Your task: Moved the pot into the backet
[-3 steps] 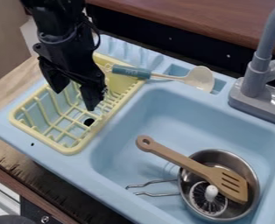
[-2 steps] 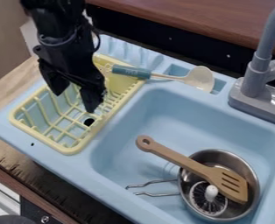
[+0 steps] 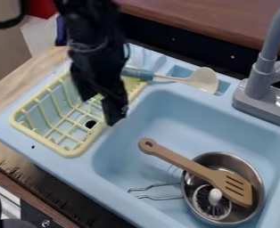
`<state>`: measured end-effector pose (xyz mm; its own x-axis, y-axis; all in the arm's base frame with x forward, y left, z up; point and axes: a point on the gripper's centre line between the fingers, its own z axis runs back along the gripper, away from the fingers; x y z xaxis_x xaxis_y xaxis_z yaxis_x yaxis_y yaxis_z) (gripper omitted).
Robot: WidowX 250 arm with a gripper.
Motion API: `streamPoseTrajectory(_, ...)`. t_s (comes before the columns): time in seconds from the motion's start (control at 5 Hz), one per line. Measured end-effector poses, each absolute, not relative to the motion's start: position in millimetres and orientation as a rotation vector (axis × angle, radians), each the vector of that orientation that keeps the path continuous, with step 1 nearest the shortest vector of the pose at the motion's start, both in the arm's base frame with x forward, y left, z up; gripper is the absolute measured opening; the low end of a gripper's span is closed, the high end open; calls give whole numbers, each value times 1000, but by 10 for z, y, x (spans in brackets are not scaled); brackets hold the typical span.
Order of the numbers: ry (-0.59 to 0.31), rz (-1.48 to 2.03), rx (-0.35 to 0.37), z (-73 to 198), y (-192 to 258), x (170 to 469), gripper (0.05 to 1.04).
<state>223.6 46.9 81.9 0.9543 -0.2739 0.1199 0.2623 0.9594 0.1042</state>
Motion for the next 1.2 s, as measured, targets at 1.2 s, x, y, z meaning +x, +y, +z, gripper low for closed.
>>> streamPoseTrajectory(1.2, -215, -1094, -8, 718, -718, 2709, 996)
